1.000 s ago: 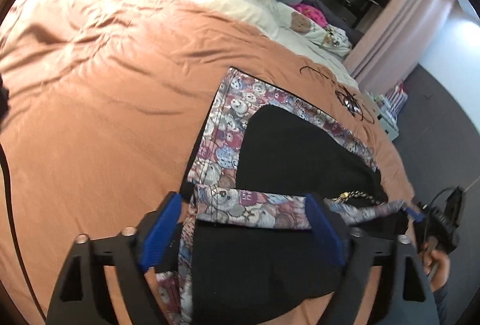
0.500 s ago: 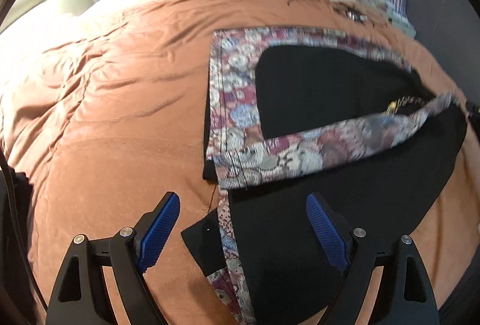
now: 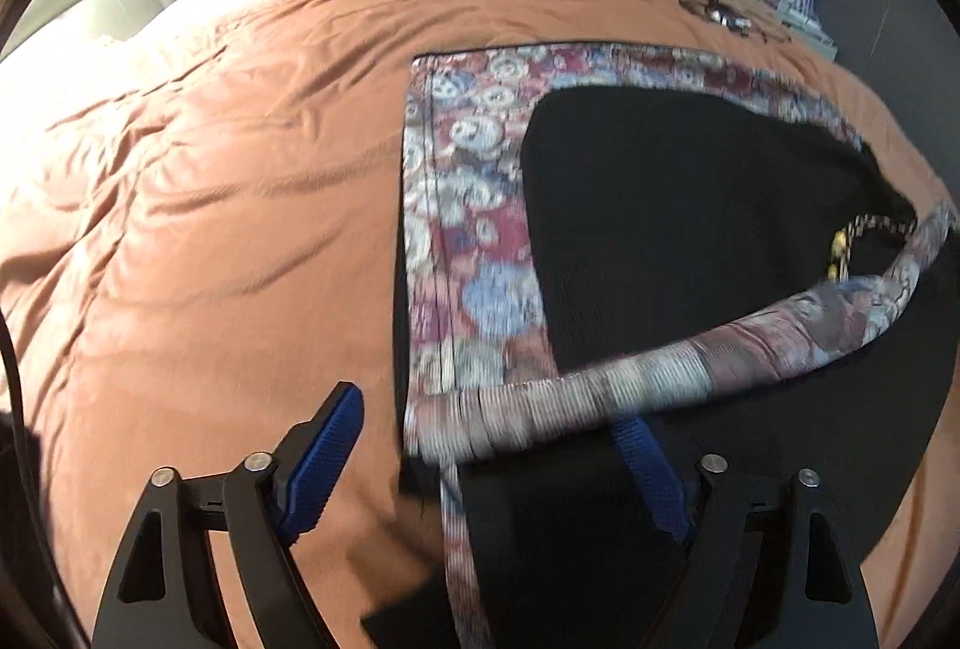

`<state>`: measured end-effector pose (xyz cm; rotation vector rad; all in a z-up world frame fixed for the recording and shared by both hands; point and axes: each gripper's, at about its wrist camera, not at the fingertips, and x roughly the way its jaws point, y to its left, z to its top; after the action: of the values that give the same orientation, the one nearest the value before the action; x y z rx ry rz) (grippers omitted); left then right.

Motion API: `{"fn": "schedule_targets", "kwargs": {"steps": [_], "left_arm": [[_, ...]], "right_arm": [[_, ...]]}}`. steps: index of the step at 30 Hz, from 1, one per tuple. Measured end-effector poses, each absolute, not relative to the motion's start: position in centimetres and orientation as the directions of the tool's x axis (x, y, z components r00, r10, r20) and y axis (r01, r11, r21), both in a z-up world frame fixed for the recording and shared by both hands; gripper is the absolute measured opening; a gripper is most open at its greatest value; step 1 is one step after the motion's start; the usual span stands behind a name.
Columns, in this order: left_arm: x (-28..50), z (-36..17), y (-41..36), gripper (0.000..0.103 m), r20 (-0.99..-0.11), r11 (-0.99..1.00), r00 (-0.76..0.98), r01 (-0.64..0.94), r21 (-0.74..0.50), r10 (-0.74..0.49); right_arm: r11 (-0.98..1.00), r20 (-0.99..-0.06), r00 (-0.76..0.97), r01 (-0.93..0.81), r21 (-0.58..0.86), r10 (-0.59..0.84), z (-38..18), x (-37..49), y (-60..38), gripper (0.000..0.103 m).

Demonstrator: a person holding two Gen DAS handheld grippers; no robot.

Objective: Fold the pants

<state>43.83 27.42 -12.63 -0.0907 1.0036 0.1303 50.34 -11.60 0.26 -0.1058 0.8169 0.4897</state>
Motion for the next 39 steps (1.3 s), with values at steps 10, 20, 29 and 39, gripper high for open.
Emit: {"fn": "schedule_targets", "kwargs": {"steps": [10,20,29,39], "left_arm": [[45.6,-13.3,28.5,0.064,-0.84,0.989,0.543,-0.116,-0.088,-0.011],[43.0,-13.4,27.5,0.047,-0.846,0.99,0.531,-0.08,-0.113,-0.053],[44.0,-13.7,27.0,0.029,-0.855,0.995,0.518,-0.071,-0.076,-0.029],[43.6,-10.4,27.3,0.008,-0.802,0.992,0.594,-0.124,-0.026,0.054]], "right_arm": [[0.865,-0.719,0.561,-0.489,0.113,0.411,-0.2,51.1,-11.5,0.075],[0.845,-0.716,0.545,-0.522,0.117,0.435,0.1,49.2,-13.4,0.073],[0.848,-0.73,0.538,-0.52,0.105,0.421,-0.4,49.5,-13.4,0.058],[0.846,-0.698,0.582,-0.529,0.066,0.418,0.7,49.0,-13.2,0.002]]}}
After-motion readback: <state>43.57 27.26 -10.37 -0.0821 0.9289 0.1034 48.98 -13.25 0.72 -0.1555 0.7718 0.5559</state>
